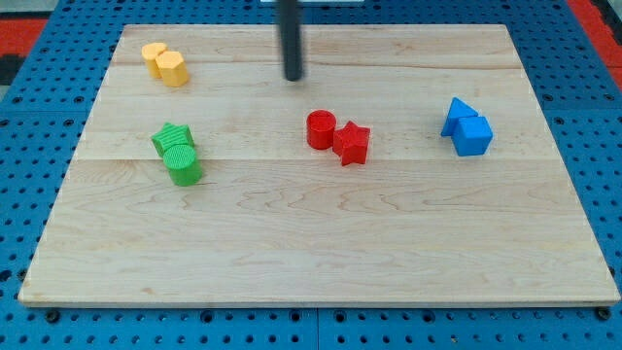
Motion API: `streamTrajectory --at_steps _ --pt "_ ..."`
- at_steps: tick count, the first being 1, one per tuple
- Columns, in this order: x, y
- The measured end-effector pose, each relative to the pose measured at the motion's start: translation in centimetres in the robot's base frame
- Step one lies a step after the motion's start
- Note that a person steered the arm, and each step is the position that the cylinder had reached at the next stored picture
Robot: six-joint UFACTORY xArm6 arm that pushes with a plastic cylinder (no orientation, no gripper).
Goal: Push the red circle towards the bottom right of the hexagon
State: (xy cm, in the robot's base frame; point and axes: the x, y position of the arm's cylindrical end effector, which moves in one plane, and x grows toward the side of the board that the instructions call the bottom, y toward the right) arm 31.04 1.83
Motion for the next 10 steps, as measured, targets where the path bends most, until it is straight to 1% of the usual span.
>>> streamTrajectory --at_steps 1,2,3,4,5,6,7,8,9,10 --pt "6.4 6.2" --pt "10.3 11.0" --pt "13.8 10.6" --pt "14.4 9.9" --pt "8.6 5.2" --pt "9.0 -0.8" --pt "9.3 -0.7" --pt "9.9 -5.6" --pt "9.2 -9.1" --pt "5.1 -14.5"
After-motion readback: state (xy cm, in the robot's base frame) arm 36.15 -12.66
